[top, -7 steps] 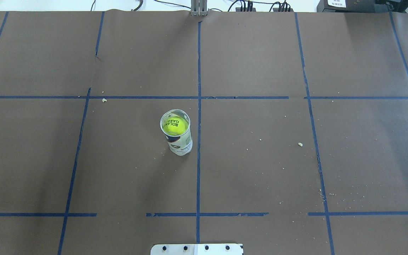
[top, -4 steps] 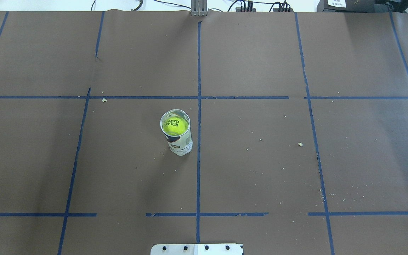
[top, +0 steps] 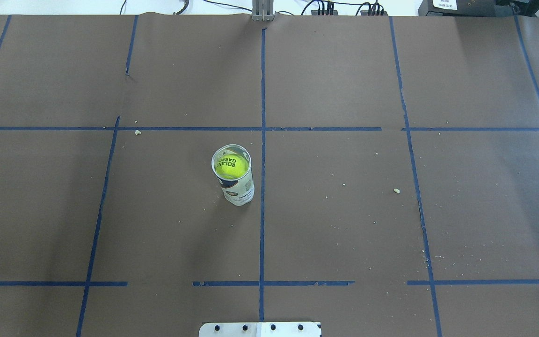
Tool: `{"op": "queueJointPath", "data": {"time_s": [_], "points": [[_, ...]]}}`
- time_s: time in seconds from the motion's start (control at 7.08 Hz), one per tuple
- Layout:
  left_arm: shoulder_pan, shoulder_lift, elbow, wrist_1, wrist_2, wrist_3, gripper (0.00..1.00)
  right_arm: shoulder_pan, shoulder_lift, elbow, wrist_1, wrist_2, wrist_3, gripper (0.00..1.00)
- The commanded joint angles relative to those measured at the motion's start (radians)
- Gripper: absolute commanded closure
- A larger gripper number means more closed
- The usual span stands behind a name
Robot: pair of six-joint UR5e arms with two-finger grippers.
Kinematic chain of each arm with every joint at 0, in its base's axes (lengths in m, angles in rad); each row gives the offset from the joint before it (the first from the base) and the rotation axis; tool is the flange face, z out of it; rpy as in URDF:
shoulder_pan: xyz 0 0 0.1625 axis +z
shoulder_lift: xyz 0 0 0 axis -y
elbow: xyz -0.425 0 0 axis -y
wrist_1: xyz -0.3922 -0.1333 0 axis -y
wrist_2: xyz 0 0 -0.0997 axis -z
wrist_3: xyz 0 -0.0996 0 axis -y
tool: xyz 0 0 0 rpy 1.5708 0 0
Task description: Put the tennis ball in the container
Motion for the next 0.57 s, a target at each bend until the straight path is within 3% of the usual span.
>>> {"op": "queueJointPath", "data": {"time_s": [0.0, 0.42], "points": [[0.0, 0.001, 0.003, 0.004, -0.005, -0.001, 0.0, -0.001, 0.0, 0.0, 0.0, 0.0, 0.0, 0.0], [0.0, -0.002, -0.009, 0.035, -0.006, -0.002, 0.0, 0.0, 0.0, 0.0, 0.0, 0.0, 0.0, 0.0]]}}
